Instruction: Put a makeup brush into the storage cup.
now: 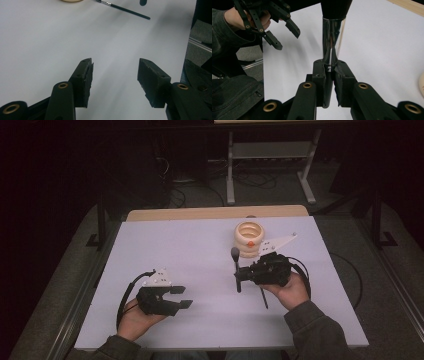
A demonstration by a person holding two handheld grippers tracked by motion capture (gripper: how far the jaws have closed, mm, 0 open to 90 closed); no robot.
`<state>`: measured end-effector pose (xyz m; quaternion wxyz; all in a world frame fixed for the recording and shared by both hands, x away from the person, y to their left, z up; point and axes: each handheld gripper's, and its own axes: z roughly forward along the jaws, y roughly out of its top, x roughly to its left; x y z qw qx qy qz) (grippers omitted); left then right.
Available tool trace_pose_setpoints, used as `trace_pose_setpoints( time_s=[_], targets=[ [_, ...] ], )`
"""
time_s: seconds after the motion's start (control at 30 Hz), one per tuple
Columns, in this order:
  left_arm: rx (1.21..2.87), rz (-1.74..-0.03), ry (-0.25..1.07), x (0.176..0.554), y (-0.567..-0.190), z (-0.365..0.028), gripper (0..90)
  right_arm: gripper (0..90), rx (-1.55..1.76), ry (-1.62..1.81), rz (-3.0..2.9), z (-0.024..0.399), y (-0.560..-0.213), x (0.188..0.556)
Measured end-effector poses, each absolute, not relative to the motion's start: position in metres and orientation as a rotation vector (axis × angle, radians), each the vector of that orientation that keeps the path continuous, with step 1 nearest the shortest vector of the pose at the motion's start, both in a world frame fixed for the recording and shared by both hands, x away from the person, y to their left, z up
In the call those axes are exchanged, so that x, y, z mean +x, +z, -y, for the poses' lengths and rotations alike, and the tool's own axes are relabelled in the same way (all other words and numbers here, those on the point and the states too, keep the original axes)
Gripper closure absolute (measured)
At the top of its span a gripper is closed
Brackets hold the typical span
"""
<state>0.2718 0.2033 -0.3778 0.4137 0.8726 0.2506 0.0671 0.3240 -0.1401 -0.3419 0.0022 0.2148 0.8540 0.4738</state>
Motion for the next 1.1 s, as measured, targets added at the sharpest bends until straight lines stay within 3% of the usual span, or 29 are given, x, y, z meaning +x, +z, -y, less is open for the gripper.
trace_pose_setpoints(
  time_s=[1.1],
  targets=[
    [2.229, -0.626, 0.220, 0.272, -0.380, -0.204, 42.0, 78.6, 0.729, 1.428, -2.652, 0.149, -0.316, 0.361]
  ],
)
